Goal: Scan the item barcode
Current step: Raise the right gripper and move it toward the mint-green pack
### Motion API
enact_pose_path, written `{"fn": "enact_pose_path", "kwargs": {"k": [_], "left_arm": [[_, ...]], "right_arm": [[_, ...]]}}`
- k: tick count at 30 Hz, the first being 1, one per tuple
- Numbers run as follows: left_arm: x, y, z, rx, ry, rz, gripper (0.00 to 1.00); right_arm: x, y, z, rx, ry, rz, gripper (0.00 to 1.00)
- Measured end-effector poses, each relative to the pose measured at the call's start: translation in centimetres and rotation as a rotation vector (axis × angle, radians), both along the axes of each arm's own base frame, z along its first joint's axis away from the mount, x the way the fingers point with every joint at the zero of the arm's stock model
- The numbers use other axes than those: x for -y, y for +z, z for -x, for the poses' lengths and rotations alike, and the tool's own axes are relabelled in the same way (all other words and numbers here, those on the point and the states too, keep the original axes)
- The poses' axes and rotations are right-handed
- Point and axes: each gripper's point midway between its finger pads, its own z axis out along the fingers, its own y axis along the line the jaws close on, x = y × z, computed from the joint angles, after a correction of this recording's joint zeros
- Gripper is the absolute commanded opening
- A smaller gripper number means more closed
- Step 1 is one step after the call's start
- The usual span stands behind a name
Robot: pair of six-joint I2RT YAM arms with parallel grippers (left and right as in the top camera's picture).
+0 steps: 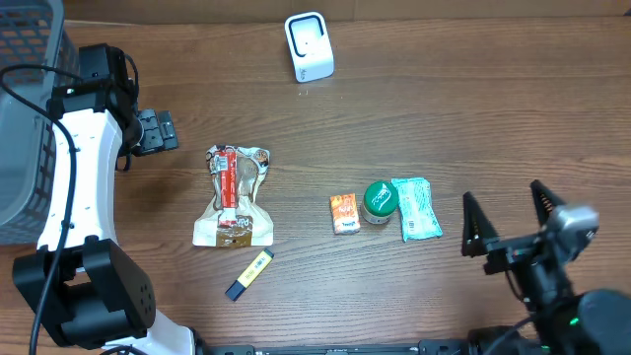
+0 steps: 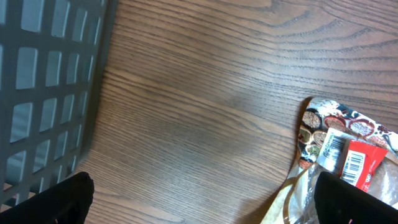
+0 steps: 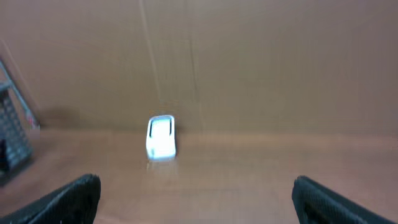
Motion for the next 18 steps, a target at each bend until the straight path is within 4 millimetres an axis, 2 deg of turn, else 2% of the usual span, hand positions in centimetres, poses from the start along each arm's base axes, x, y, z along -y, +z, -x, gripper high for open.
{"fn": "enact_pose_path", "kwargs": {"k": [5, 9, 13, 14, 15, 16, 18], "left_arm": [[0.0, 0.0, 0.0, -0.001, 0.000, 0.000, 1.00], [0.0, 0.0, 0.0, -0.001, 0.000, 0.000, 1.00], [0.0, 0.0, 0.0, 0.000, 0.000, 0.000, 1.00], [0.0, 0.0, 0.0, 0.000, 0.000, 0.000, 1.00], [0.0, 0.0, 0.0, -0.001, 0.000, 0.000, 1.00], [0.0, 0.0, 0.0, -0.001, 0.000, 0.000, 0.99], [0.0, 0.0, 0.0, -0.001, 0.000, 0.000, 1.00]], "right_arm": [[-0.3, 4.1, -0.8, -0.204, 0.011, 0.007, 1.00], [-1.1, 4.6, -1.5, -0.401, 0.056, 0.008, 1.00], [-3.2, 4.8, -3.2, -0.490, 0.164, -0.025, 1.00], [-3.8, 4.3, -3.7, -0.521, 0.200, -0.039, 0.96], [-4.3, 3.7, -3.9, -0.551, 0.226, -0.048, 0.88], [-5.0, 2.9, -4.1, -0.594, 0.263, -0.063, 0.72], [-6.1, 1.6, -4.2, -0.677, 0.322, -0.105, 0.50]]}}
